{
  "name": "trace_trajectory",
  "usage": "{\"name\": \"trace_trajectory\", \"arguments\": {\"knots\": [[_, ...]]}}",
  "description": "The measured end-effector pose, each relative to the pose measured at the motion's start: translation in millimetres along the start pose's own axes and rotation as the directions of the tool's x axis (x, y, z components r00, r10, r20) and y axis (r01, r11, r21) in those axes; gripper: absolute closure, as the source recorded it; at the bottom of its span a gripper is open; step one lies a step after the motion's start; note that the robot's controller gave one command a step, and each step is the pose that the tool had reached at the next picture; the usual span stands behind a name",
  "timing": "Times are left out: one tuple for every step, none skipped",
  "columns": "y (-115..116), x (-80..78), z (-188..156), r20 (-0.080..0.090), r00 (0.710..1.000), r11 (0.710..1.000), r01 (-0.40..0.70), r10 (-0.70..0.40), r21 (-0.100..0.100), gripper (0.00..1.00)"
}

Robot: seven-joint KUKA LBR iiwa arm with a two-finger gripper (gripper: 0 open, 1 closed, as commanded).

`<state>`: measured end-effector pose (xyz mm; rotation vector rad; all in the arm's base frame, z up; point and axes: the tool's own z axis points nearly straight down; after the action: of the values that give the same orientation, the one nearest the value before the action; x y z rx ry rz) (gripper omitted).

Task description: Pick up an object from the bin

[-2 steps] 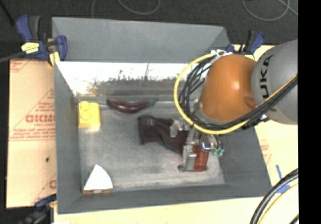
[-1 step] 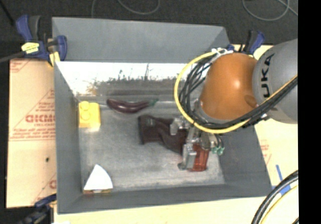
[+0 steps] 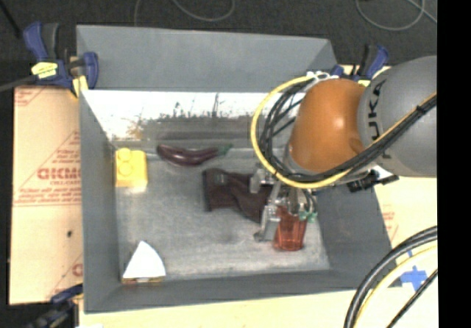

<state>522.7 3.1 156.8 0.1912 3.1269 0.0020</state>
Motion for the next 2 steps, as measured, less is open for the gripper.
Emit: {"name": "trace_trajectory", "arguments": {"knots": [[-16, -30.2, 82, -0.001, 0.954, 0.954, -0.300, 0.300, 0.001, 0.00], [-17, -38.1, 96, 0.002, 0.959, 0.959, -0.284, 0.284, 0.001, 0.00]]}}
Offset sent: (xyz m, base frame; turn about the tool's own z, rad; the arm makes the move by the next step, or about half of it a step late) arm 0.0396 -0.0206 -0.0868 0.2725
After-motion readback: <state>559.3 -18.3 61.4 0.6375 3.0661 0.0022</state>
